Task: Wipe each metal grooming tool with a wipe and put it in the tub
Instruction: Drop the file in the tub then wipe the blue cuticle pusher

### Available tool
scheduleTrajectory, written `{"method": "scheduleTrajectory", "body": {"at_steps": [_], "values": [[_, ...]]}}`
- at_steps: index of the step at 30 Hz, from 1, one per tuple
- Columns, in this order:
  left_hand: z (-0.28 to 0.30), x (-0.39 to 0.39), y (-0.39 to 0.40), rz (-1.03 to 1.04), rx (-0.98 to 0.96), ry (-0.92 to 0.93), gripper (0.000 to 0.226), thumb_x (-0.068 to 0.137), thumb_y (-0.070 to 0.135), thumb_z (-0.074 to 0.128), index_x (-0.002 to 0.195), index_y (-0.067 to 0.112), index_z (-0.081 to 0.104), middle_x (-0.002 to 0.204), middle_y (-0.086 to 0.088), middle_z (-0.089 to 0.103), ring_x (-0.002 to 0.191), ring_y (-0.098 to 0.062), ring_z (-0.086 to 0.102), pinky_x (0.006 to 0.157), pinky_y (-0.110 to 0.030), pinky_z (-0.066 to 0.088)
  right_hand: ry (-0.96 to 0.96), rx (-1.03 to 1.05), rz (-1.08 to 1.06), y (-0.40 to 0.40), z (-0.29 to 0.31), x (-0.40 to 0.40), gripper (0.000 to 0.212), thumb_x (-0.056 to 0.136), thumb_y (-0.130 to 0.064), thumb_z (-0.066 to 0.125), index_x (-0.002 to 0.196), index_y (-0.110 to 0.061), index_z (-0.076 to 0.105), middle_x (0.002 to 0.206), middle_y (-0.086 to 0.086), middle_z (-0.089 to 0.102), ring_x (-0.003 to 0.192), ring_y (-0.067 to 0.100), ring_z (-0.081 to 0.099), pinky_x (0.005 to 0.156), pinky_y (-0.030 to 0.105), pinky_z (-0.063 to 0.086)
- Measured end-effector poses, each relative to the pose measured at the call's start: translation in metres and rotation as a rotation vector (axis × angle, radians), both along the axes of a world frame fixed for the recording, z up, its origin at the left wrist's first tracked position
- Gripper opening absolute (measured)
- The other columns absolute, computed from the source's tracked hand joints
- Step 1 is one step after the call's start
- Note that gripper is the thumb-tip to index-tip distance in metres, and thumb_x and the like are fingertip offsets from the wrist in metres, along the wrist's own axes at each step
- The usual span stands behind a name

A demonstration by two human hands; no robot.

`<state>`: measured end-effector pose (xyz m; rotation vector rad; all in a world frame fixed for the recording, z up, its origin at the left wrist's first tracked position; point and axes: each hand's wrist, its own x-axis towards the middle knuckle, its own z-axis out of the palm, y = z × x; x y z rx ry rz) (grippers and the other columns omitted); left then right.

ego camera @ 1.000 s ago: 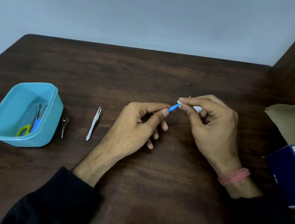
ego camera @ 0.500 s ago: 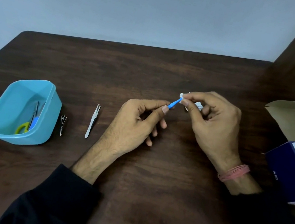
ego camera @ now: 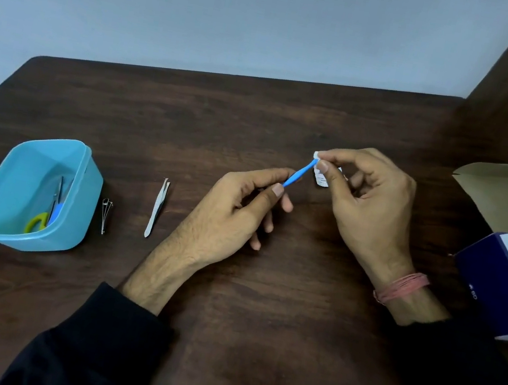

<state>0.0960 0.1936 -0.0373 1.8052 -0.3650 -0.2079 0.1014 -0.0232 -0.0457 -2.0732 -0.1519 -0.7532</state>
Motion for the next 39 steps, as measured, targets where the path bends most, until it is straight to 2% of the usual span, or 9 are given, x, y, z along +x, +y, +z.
{"method": "scheduleTrajectory", "body": {"at_steps": [5,10,14,18,25,27,29,35,39], "values": [[0.0015,-0.0001,0.0005,-0.005,0.016,0.008,0.038,0.119,0.01,0.048,0.149,0.019,0.068,0.09,0.014,0.069,0.069,-0.005,0.058,0.048,-0.025,0.054,0.013,-0.035,0.05,0.0014,0.0004,-0.0015,0.008,0.099,-0.017,0.085,0.105,-0.021,0.088,0.093,-0.019,0.073,0.057,0.019,0.055,0.057,0.022,0.043],[0.0007,0.0002,0.0004,0.007,0.032,0.013,0.041,0.119,0.008,0.045,0.15,0.02,0.068,0.085,0.017,0.063,0.067,-0.005,0.055,0.048,-0.025,0.055,0.019,-0.048,0.057,0.0011,0.0001,-0.0021,0.008,0.099,-0.016,0.084,0.105,-0.02,0.088,0.093,-0.015,0.075,0.057,0.012,0.055,0.059,0.015,0.039],[0.0017,0.0005,0.0009,0.004,0.001,0.021,0.042,0.118,0.005,0.043,0.145,0.023,0.069,0.084,0.015,0.061,0.065,-0.004,0.053,0.046,-0.026,0.055,0.009,-0.054,0.038,0.0021,0.0001,-0.0019,0.008,0.099,-0.017,0.085,0.104,-0.021,0.088,0.091,-0.018,0.072,0.056,0.017,0.055,0.058,0.025,0.044],[0.002,0.0007,0.0007,-0.005,-0.057,0.029,0.042,0.112,0.017,0.044,0.145,0.022,0.07,0.083,0.012,0.058,0.062,-0.004,0.051,0.045,-0.028,0.056,0.0,-0.07,0.035,0.0021,0.0,-0.0021,0.007,0.099,-0.017,0.085,0.105,-0.02,0.088,0.091,-0.016,0.071,0.056,0.015,0.055,0.059,0.018,0.041],[0.0033,0.0008,0.0043,0.0,-0.037,0.026,0.039,0.12,0.014,0.043,0.145,0.021,0.071,0.068,0.017,0.039,0.056,-0.003,0.043,0.042,-0.028,0.052,-0.013,-0.082,0.037,0.0024,0.0007,-0.0033,0.008,0.1,-0.015,0.084,0.106,-0.019,0.087,0.095,-0.012,0.073,0.059,0.011,0.057,0.058,0.016,0.041],[0.003,0.0008,0.0041,0.002,-0.024,0.028,0.038,0.121,0.013,0.043,0.146,0.021,0.07,0.066,0.019,0.04,0.056,-0.003,0.044,0.042,-0.028,0.051,-0.01,-0.077,0.019,0.0022,0.0001,-0.0024,0.008,0.1,-0.015,0.084,0.105,-0.02,0.087,0.094,-0.013,0.073,0.059,0.014,0.058,0.058,0.021,0.044],[0.0035,0.0006,0.0033,0.0,-0.038,0.032,0.036,0.121,0.013,0.045,0.144,0.024,0.071,0.067,0.015,0.044,0.056,-0.004,0.045,0.042,-0.028,0.051,-0.013,-0.094,0.028,0.0032,-0.0004,-0.0031,0.008,0.1,-0.014,0.084,0.105,-0.019,0.087,0.095,-0.011,0.073,0.06,0.01,0.057,0.059,0.015,0.04],[0.006,-0.0009,0.0003,-0.001,-0.056,0.066,0.03,0.118,0.015,0.054,0.133,0.031,0.074,0.08,0.005,0.068,0.055,-0.012,0.053,0.042,-0.025,0.048,-0.019,-0.041,-0.007,0.0006,0.0005,-0.0013,0.007,0.1,-0.017,0.084,0.104,-0.021,0.087,0.093,-0.012,0.074,0.058,0.016,0.055,0.058,0.016,0.038],[0.0038,0.0009,0.0017,0.015,-0.055,0.056,0.031,0.119,0.015,0.051,0.137,0.021,0.075,0.08,0.007,0.065,0.056,-0.01,0.052,0.042,-0.025,0.049,-0.025,-0.055,0.023,0.0008,0.0001,-0.002,0.008,0.099,-0.015,0.084,0.104,-0.019,0.088,0.095,-0.01,0.075,0.059,0.009,0.055,0.059,0.013,0.037]]}}
